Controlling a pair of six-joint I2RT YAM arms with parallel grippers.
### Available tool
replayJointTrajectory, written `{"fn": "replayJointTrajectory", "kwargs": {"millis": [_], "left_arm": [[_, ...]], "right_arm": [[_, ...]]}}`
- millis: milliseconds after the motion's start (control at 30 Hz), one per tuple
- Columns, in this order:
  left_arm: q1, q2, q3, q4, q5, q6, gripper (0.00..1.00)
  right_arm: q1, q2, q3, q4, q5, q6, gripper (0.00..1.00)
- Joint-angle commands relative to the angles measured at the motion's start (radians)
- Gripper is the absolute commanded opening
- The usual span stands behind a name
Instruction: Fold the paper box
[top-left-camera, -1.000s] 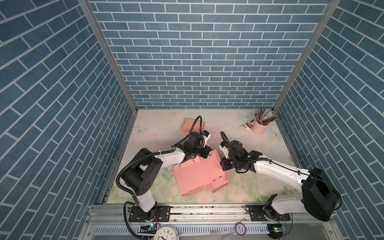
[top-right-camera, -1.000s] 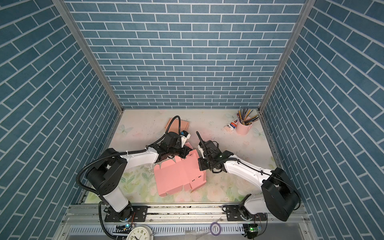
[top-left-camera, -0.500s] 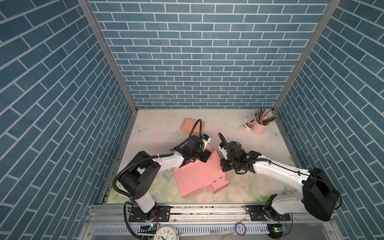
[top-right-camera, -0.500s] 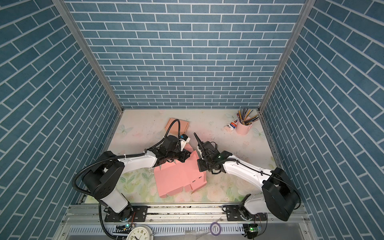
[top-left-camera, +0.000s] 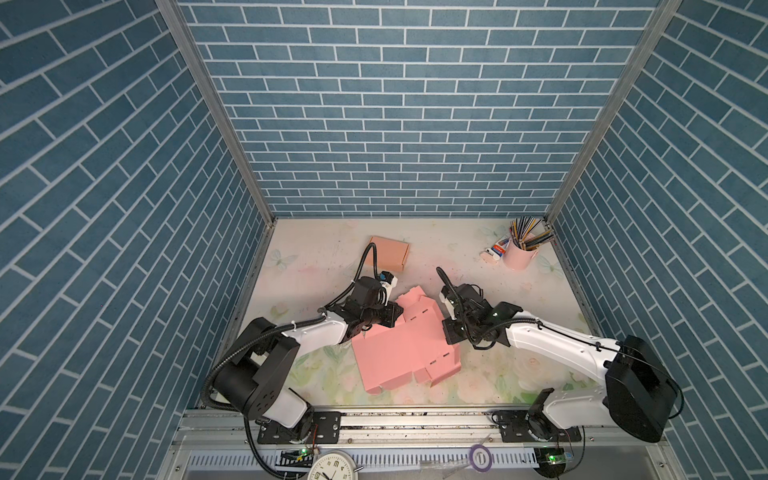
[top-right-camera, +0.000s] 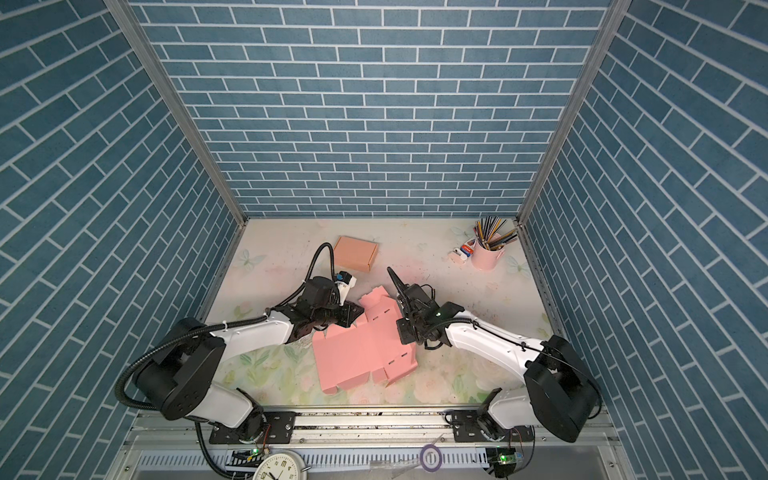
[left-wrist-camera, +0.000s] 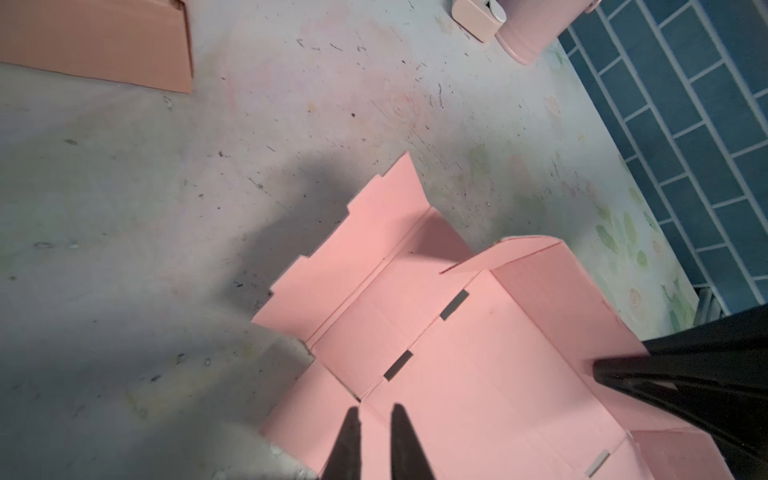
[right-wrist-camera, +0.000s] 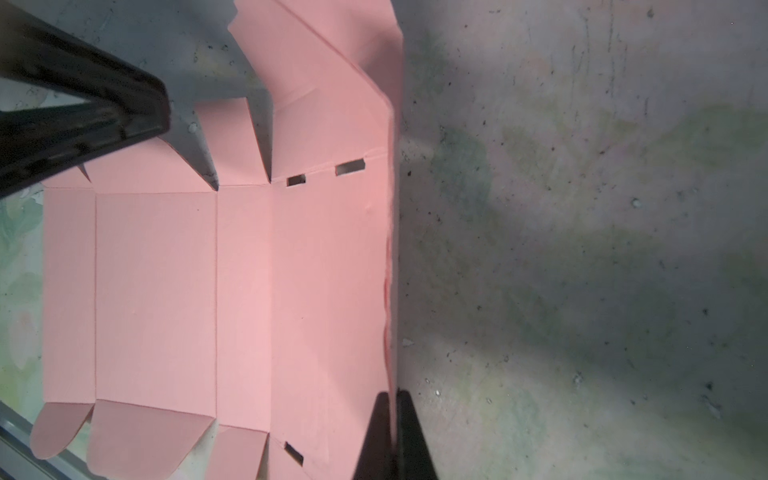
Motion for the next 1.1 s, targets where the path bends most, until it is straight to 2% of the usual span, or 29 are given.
{"fn": "replayJointTrajectory", "kwargs": {"millis": [0, 167, 567, 1067], "left_arm": [[0.005, -0.059, -0.037, 0.013, -0.069, -0.015, 0.24], [0.004, -0.067, -0.039, -0.005, -0.044, -0.014, 0.34], [0.004, 0.018, -0.024, 0.026, 0.044, -0.020, 0.52], [0.003, 0.103, 0.034, 0.049, 0.042, -0.012, 0.57]], "right_arm": [[0.005, -0.006, 0.008, -0.030, 0.034, -0.029, 0.00], [0.005, -0.024, -0.003, -0.027, 0.050, -0.016, 0.00], [0.005, -0.072, -0.041, -0.011, 0.055, -0.009, 0.00], [0.006, -0.061, -0.024, -0.029, 0.055, -0.012, 0.00]]}}
